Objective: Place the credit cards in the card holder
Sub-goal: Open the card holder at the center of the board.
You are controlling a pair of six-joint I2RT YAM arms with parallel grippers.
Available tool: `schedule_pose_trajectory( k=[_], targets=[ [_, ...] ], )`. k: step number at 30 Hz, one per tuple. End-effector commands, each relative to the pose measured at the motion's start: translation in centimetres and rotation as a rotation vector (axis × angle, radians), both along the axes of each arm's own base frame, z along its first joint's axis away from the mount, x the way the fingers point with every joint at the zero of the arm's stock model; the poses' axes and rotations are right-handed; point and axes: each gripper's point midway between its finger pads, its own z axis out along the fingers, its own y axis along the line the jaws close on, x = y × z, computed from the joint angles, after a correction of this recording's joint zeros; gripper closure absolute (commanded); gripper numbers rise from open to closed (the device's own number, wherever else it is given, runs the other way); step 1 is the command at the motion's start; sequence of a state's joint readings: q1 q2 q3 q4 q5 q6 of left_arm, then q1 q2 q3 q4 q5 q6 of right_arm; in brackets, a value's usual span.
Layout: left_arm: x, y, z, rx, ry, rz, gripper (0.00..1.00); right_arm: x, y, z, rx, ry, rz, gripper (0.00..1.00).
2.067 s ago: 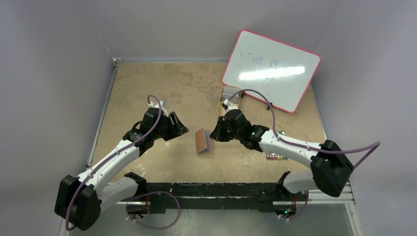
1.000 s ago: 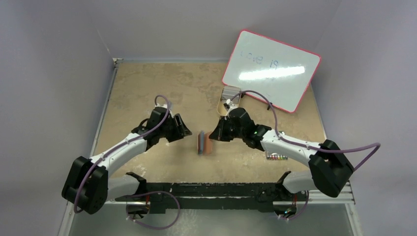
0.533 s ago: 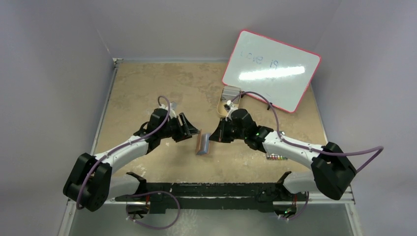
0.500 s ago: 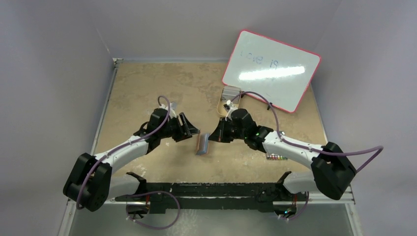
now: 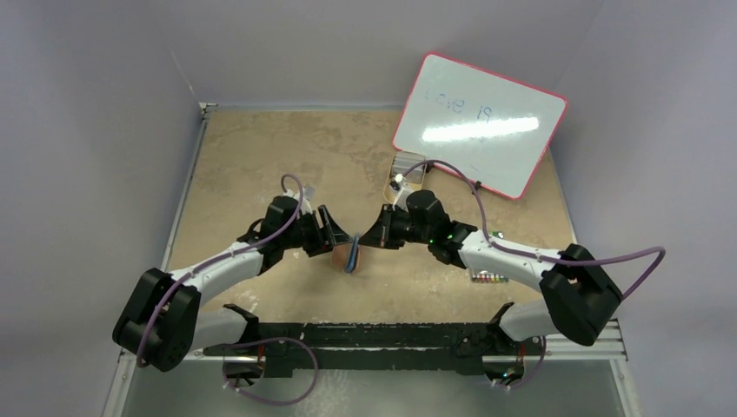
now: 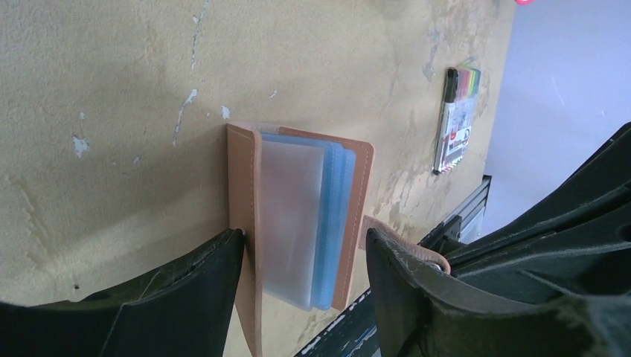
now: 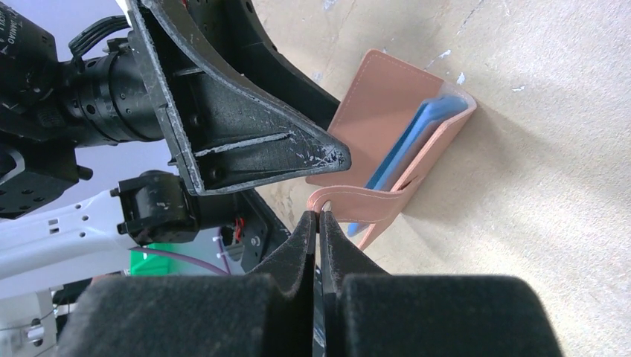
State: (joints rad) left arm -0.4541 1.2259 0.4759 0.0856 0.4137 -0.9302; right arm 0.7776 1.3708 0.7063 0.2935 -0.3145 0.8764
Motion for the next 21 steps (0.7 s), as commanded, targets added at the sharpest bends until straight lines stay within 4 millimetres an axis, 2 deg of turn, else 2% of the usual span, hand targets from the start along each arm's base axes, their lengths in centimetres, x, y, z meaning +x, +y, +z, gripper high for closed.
schedule_pose_trajectory(
  k=[1,13,21],
  targets=[
    [0.2,0.3,-0.3,0.034,-0.042,-0.017,0.39,0.1,0.5,1.3,0.049,-0.018,0.019,1.0],
    [0.5,0.1,-0.1,0.034,-0.055,-0.023,0.39,0.3,0.9,2.7,0.076,-0.042,0.031,1.0],
    [0.4,0.8,-1.0,0.079,-0.036,-0.004,0.45,0.3,0.7,2.7,0.082,-0.044,0.031,1.0]
  ],
)
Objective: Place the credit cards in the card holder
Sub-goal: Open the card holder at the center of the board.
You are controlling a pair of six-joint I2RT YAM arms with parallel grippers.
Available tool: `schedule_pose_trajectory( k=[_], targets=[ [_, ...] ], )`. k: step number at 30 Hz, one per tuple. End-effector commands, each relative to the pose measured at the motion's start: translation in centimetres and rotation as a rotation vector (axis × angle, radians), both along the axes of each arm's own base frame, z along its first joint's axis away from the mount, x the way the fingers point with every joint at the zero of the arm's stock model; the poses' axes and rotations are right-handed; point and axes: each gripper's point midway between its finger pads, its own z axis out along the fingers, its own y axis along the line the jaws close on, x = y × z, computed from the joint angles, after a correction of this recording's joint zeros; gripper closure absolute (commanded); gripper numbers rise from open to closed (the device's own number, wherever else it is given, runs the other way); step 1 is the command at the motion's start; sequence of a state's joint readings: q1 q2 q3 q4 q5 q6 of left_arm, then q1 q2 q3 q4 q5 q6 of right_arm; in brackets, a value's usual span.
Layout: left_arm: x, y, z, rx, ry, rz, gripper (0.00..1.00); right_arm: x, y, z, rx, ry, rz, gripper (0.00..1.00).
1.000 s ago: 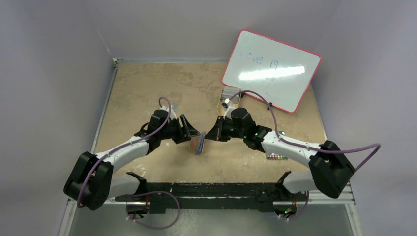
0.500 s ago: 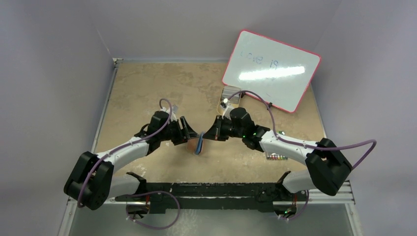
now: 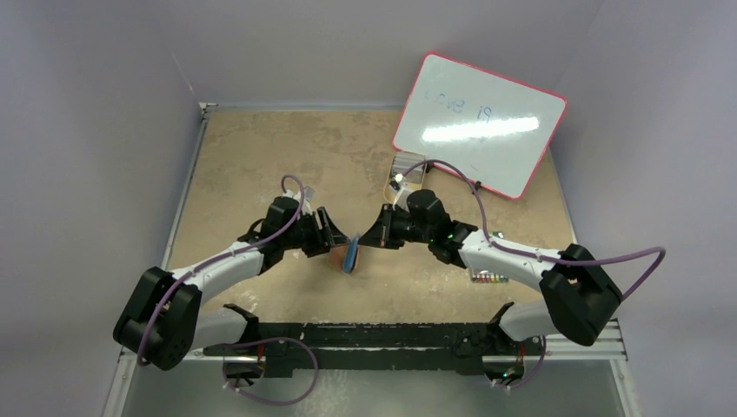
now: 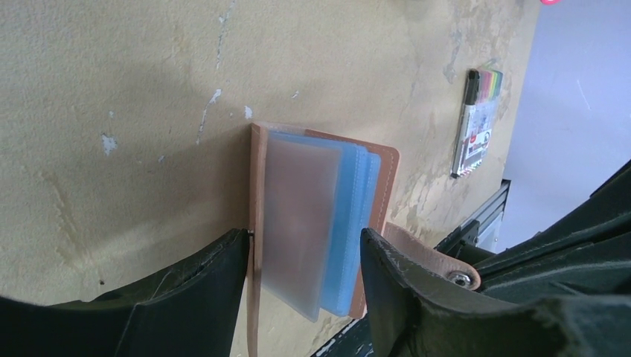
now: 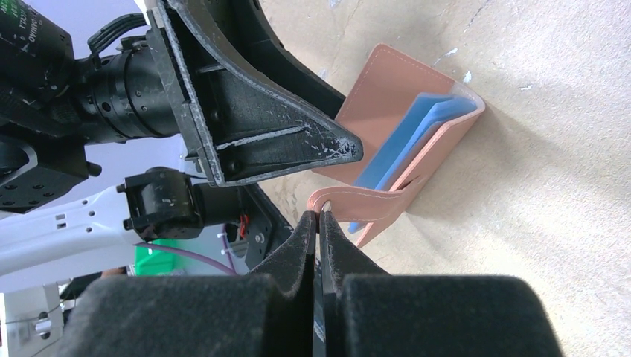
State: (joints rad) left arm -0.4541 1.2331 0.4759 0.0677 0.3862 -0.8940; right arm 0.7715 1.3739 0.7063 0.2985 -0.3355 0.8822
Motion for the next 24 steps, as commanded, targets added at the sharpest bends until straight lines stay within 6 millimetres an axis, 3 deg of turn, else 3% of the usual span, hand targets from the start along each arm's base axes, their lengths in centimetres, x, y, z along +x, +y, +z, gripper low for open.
schedule_pose_trajectory(
  k=[1,4,7,11,16,20,24],
  targets=[
    [0.3,0.4,-0.4,0.044,-0.024,-0.001,0.46,0.5,0.7,2.8,0.077,-0.058,0.021,1.0],
    [0.4,0.7,-0.7,0.063,-0.017,0.007,0.56,0.7,0.8,3.4,0.086,-0.07,0.023,1.0],
    [0.4,0.9,-0.9,0.074,-0.016,0.014,0.76,1.0,0.8,3.7,0.082,-0.078,0.024,1.0],
    [0.5,1.1,-0.9,0.088,-0.016,0.024,0.98,1.3,-0.3,2.1,0.013,-0.059,-0.008,1.0],
    [0.3,1.7,-1.4,0.124,-0.013,0.032,1.0,1.2,-3.4,-1.6,-0.147,-0.019,-0.095,0.96],
    [0.4,1.8,-1.6,0.129,-0.012,0.038,1.0,0.9,-5.9,-4.5,-0.282,0.031,-0.156,0.79],
    [0.6,1.9,-1.6,0.133,-0.014,0.049,1.0,1.0,-7.2,-4.7,-0.358,0.045,-0.19,0.69]
  ],
)
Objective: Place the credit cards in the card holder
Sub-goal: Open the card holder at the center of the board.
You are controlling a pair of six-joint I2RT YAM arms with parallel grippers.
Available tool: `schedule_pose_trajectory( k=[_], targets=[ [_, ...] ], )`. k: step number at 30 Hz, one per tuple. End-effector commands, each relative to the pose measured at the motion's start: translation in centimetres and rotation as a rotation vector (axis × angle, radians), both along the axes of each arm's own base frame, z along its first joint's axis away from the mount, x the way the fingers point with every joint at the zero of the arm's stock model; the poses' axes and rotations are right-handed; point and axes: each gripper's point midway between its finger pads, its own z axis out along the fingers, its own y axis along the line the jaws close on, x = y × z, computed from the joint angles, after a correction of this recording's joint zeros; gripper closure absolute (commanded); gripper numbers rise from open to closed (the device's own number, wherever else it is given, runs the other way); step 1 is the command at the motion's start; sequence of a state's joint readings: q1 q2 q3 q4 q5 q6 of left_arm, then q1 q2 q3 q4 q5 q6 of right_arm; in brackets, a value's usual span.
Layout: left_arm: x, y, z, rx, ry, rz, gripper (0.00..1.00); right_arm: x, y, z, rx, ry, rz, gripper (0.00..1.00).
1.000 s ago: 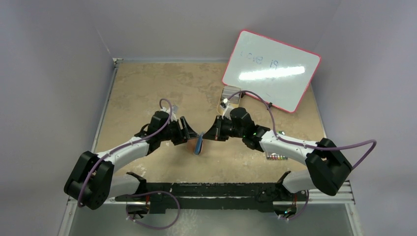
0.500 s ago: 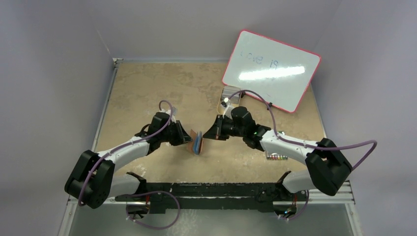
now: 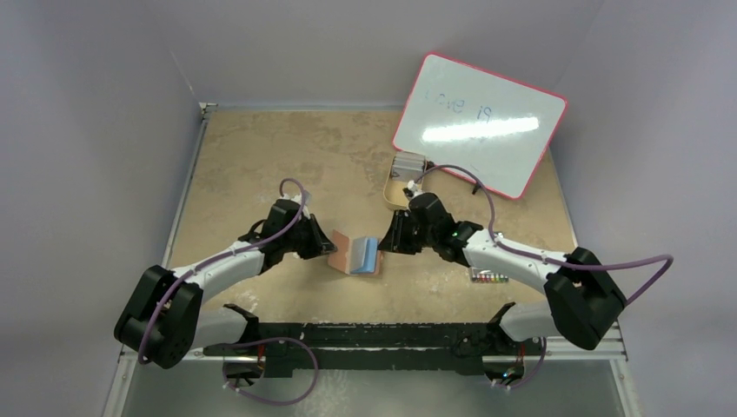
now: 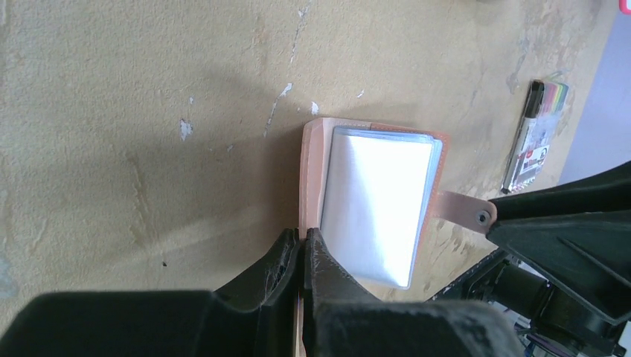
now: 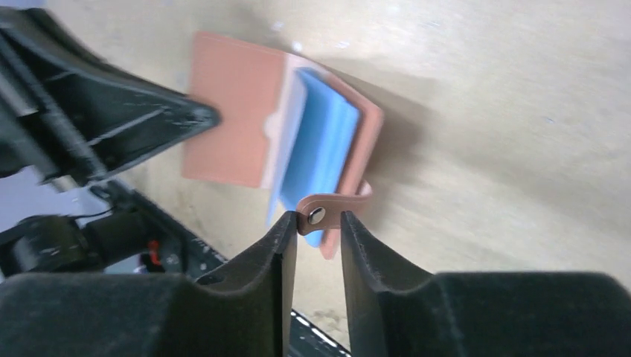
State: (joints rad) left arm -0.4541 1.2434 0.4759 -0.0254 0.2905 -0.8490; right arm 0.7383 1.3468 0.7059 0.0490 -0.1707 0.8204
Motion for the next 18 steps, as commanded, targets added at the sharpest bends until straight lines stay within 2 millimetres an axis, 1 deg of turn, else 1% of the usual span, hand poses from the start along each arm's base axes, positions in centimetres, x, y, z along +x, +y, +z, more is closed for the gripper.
schedule_pose_trajectory(
  k=[1,3,4,5,7,10,13,18],
  targets=[
    [0.9,0.0,0.7,0.01,-0.05,0.006,1.0,0.3,-2.5,0.0,-0.126,-0.01,-0.057,0.67],
    [0.9,0.1,0.6,0.011,-0.047,0.01,1.0,0.7,-3.0,1.0,-0.15,-0.025,-0.077,0.6],
    [0.9,0.1,0.5,0.011,-0.046,0.011,1.0,1.2,-3.1,1.8,-0.15,-0.046,-0.096,0.58],
    [0.9,0.1,0.5,0.012,-0.044,0.013,1.0,1.7,-2.8,2.8,-0.139,-0.067,-0.105,0.56],
    [0.9,0.1,0.4,0.012,-0.043,0.018,1.0,1.9,-2.4,4.0,-0.111,-0.078,-0.101,0.51],
    [0.8,0.3,0.3,0.015,-0.042,0.026,1.0,2.0,-1.5,5.1,-0.055,-0.093,-0.091,0.42],
    [0.8,0.4,0.3,0.016,-0.04,0.035,1.0,2.1,0.0,6.2,0.016,-0.109,-0.057,0.38],
    [0.8,0.2,0.8,-0.009,-0.049,0.046,1.0,1.3,3.7,8.7,0.123,-0.156,0.022,0.39]
  ],
)
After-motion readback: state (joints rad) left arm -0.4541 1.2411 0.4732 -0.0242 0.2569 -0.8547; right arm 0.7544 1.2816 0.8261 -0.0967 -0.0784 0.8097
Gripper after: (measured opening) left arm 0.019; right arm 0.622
